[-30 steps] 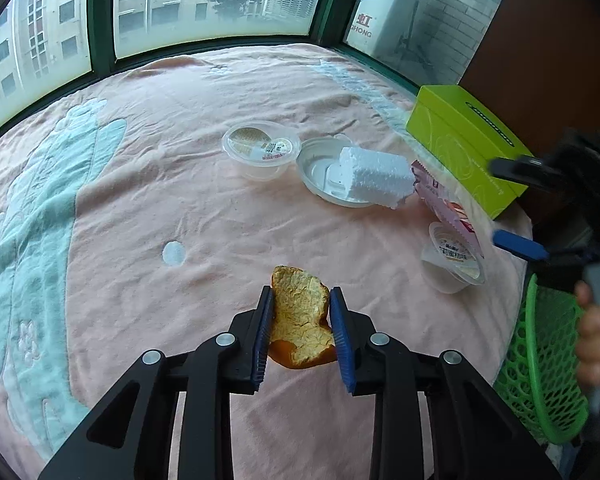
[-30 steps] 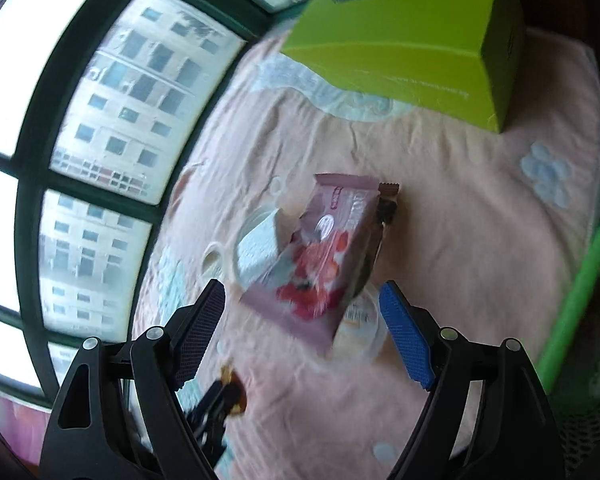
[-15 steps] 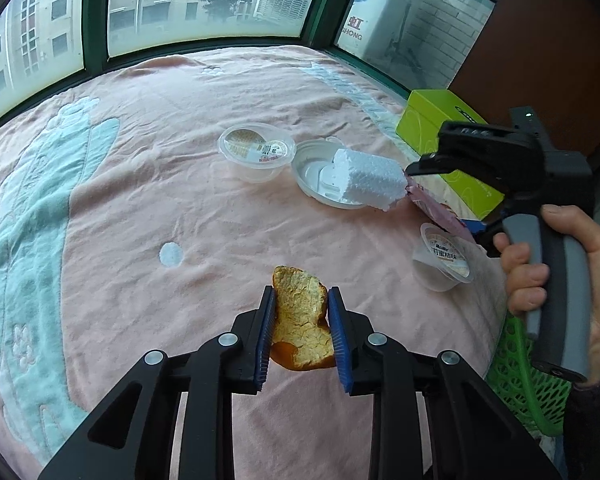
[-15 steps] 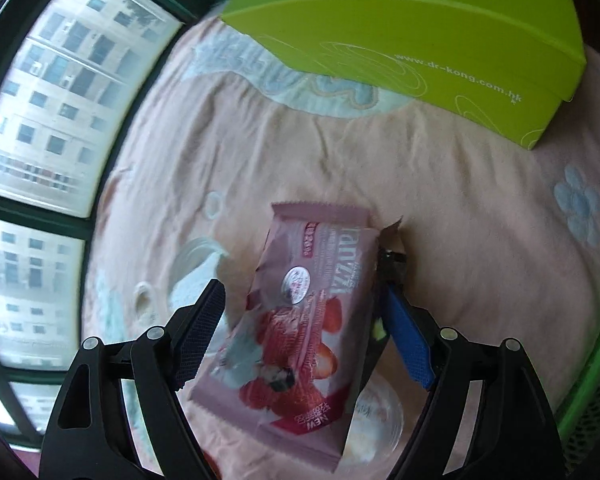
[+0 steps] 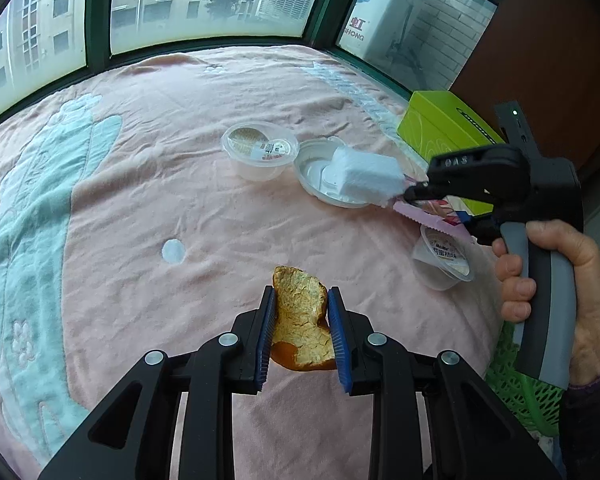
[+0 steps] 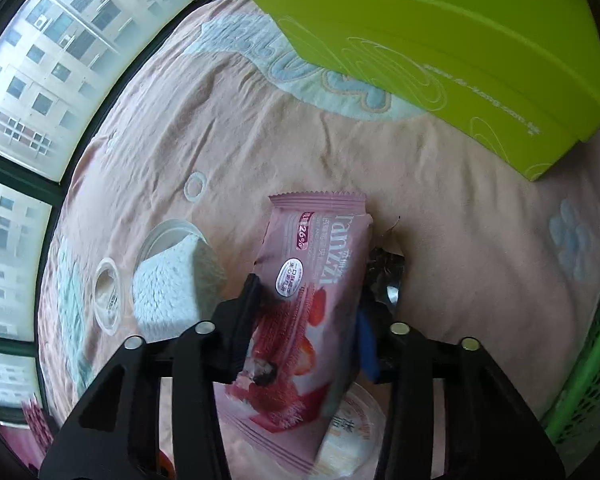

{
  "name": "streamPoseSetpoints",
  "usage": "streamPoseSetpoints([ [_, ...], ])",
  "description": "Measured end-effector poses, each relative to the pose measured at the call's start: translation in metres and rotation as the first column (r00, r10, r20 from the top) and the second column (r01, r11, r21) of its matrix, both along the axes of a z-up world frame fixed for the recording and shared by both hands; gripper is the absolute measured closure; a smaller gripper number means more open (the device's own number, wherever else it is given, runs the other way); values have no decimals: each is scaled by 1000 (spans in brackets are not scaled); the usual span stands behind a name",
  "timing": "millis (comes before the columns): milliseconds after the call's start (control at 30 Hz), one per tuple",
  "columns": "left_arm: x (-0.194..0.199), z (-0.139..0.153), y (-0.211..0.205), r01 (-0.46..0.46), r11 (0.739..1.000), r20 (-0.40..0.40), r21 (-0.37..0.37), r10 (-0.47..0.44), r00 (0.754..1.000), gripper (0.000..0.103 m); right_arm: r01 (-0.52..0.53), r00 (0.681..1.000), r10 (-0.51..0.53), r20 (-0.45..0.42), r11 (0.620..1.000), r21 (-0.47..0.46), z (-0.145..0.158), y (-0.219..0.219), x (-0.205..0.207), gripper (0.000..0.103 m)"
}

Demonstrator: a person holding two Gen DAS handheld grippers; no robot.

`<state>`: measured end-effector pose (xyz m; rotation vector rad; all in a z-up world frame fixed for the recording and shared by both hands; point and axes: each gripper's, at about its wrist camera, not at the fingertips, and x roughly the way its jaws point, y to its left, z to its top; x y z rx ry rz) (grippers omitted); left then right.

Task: Collect trash
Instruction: 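Grasp the pink snack wrapper with the right gripper while the left holds the crust, then carry crust and wrapper over the wastebasket and open both grippers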

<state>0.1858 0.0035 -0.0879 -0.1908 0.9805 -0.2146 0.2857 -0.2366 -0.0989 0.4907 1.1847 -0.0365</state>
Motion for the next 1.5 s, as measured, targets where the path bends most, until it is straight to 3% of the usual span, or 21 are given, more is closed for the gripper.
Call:
streamPoseSetpoints([
  [67, -1, 2, 0, -1, 1000, 4, -1, 1, 1000, 77, -1, 1000, 1, 28, 1000, 22, 4, -5, -6, 78],
  [167, -3, 7, 0, -3, 1000, 14, -2, 3, 1000, 77, -3, 998, -1, 60, 998, 56, 11, -9, -13, 83],
  [400, -10, 21, -6, 3, 1000, 39, 1, -3, 999, 77, -3, 990, -17, 140, 990, 143, 34, -20, -38, 88],
  [700, -21, 41, -25, 47, 999, 77, -5, -46, 996, 77, -9, 963, -34, 267, 988, 157, 77, -48, -99, 89],
  [933, -34, 56, -55, 111, 994, 102, -14, -109, 989, 77, 26, 945, -66, 321, 991, 129, 92, -81, -153, 89],
  [1167, -47, 71, -92, 184, 983, 121, -14, -181, 976, 77, 104, 923, -110, 369, 994, 38, 95, -118, -207, 88],
  [1500, -60, 86, -152, 286, 958, 141, -6, -282, 949, 77, 202, 913, -170, 372, 978, -47, 85, -173, -256, 85],
])
